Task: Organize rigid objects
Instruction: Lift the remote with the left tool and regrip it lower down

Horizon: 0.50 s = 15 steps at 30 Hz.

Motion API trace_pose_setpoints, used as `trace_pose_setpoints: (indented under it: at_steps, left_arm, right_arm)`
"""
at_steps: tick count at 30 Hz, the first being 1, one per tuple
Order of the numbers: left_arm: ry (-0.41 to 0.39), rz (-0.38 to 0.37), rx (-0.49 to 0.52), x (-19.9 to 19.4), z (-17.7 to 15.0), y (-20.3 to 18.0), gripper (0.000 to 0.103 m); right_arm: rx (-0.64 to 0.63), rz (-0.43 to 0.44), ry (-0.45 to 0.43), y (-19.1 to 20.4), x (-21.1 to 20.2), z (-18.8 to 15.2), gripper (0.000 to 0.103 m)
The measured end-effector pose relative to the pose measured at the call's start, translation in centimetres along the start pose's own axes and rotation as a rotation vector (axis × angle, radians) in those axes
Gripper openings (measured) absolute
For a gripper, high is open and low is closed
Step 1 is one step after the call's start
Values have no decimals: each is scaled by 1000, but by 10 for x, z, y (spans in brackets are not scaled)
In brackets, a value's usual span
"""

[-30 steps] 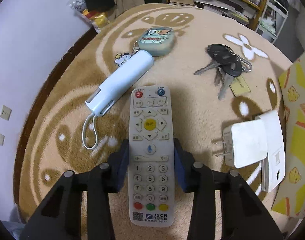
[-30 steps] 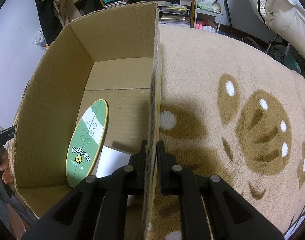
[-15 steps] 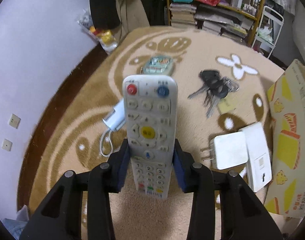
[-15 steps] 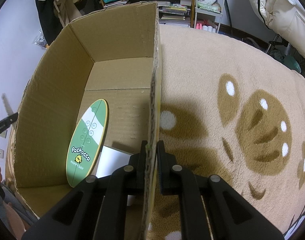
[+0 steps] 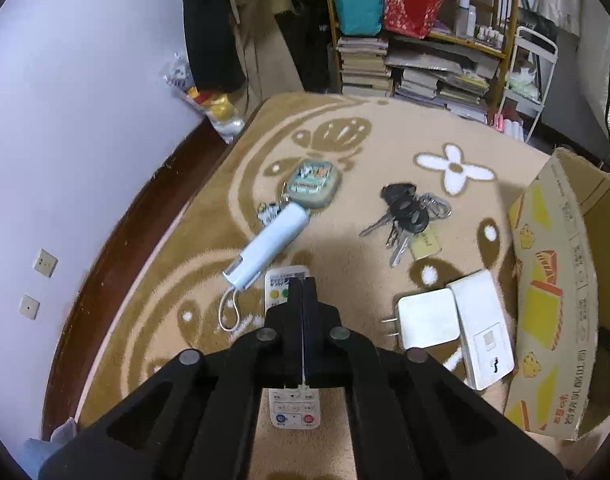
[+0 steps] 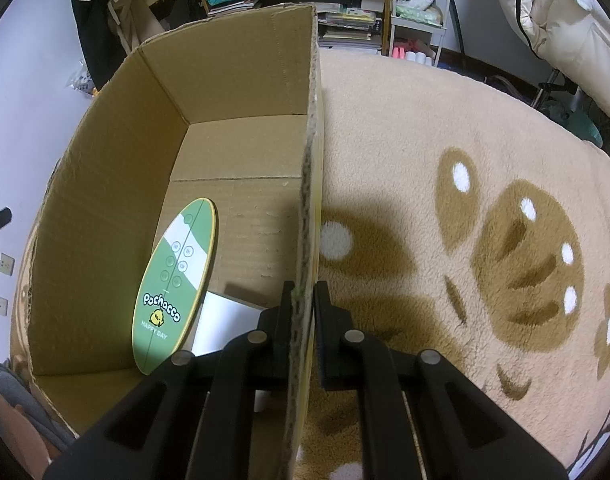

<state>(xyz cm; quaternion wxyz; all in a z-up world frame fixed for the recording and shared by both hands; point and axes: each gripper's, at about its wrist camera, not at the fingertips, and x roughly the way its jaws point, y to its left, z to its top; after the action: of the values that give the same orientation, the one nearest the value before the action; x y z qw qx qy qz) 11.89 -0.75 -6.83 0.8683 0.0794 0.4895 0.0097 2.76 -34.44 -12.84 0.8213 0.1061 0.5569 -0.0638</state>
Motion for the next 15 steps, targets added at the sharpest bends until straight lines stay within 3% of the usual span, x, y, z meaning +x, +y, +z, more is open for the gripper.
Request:
trace_pose_setpoints:
  at_steps: [3,8,11,13,15]
  left_arm:
    - [26,-4,1,9,-3,2,1]
    - [99,-6,-19,30,-8,9,19]
    - [150,-12,-39,45,-13,15,20]
    - [175,-9,-44,53,-17,17,27]
    - [184,4,-46,58,-18,18,47]
  right_arm:
    - [-3,-2,1,0,0,0,9]
    - [-1,0,0,0,0,0,9]
    - [0,0,0,0,0,0,9]
    - [0,0,0,0,0,0,9]
    - [1,1,0,0,0,0,9]
